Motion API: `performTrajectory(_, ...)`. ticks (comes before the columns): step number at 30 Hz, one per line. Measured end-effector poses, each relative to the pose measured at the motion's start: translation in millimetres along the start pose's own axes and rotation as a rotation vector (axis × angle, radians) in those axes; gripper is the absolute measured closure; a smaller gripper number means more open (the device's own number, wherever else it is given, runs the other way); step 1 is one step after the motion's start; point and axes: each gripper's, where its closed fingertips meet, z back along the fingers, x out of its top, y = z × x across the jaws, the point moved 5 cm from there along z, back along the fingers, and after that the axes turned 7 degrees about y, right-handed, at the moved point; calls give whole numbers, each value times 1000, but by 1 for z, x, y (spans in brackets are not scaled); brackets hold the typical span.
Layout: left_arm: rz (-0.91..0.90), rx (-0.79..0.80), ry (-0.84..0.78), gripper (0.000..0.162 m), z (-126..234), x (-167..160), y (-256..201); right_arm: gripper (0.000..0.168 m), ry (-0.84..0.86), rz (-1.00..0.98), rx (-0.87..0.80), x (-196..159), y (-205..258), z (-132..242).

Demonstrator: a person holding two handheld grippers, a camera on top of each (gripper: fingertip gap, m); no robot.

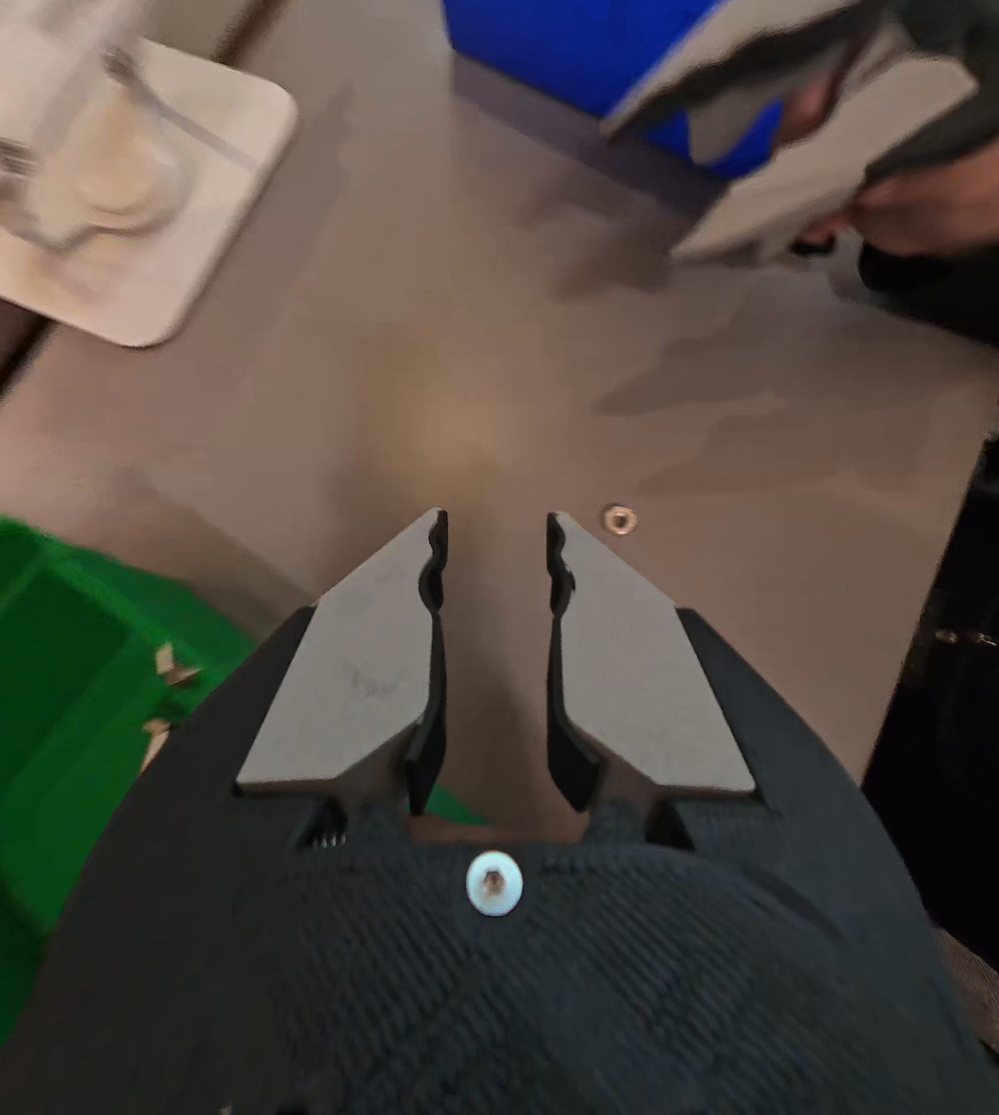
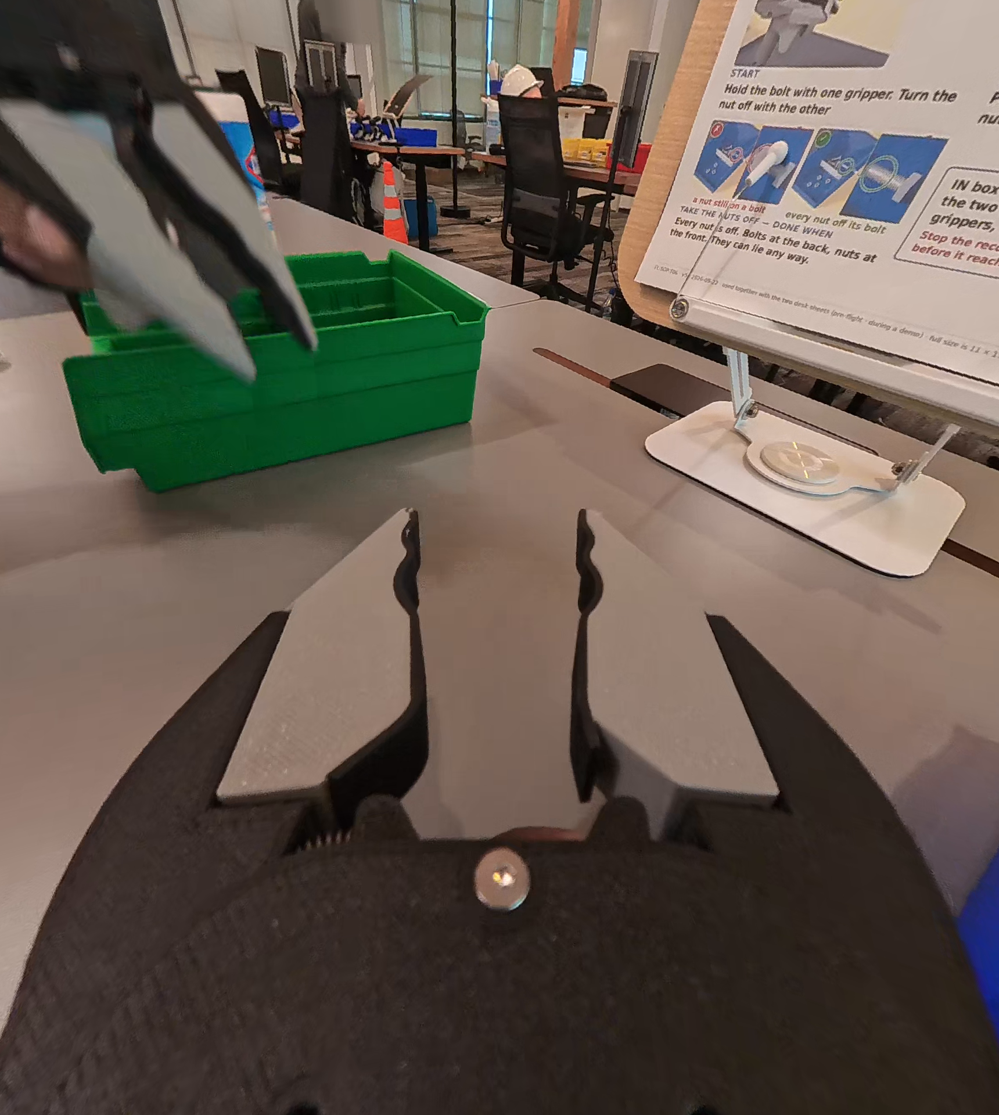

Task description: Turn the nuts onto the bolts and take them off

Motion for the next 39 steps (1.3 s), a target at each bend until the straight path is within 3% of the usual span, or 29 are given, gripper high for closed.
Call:
performTrajectory(3, 51, 136, -8, 134, 37, -11, 50, 118, 5, 5, 16, 0, 5, -2)
performTrajectory(6, 98, 236, 85, 134, 49, -39, 99, 118, 10, 18, 28, -1, 10, -3)
performTrajectory(14, 171, 237, 309, 135, 14, -102, 182, 117, 35, 85, 29, -4, 20, -11)
performTrajectory(22, 128, 6, 478, 136, -33, -124, 193, 116, 104, -7, 88, -21, 13, -25)
performTrajectory(29, 57, 19, 603, 147, -57, -134, 196, 116, 90, -36, 92, -19, 10, -23)
performTrajectory(35, 80, 122, 608, 154, -47, -131, 195, 117, 58, -59, 122, -14, 14, -18)
performTrajectory(39, 129, 249, 423, 154, -6, -108, 182, 117, 40, -51, 144, -9, 21, -15)
